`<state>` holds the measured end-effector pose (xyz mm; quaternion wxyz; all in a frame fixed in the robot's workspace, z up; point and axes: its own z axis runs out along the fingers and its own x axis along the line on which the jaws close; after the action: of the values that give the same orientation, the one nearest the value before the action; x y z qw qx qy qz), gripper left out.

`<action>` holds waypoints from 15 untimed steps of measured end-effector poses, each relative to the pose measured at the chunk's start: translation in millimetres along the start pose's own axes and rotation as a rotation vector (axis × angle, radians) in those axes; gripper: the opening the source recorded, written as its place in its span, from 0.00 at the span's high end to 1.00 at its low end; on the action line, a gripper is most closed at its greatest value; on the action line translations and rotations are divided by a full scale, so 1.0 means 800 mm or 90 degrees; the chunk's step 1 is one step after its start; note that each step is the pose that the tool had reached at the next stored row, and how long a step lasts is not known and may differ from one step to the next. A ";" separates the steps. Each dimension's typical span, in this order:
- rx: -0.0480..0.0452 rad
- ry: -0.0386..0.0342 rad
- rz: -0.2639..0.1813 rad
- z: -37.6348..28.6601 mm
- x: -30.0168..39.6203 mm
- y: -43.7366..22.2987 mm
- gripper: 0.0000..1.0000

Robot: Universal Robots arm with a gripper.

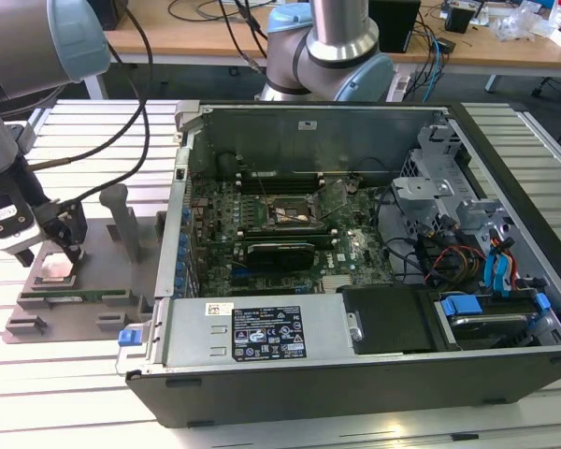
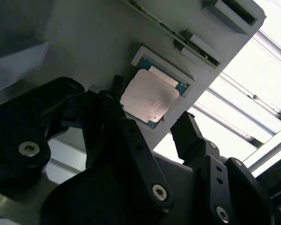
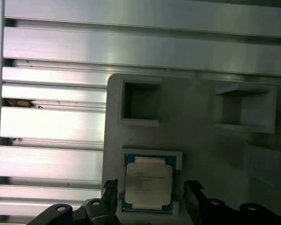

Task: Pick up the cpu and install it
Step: 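Pick up the cpu and move it towards the insertion slot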

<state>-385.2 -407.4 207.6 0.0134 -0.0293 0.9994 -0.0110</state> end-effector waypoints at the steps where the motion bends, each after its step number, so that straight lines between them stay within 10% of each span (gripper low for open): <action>1: 0.0000 0.0000 0.000 0.0031 0.0000 0.0000 0.32; 15: -0.0002 -0.0001 -0.001 0.0238 0.0006 0.0006 0.32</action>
<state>-385.2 -407.4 188.5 0.0134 -0.0304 0.9994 -0.0108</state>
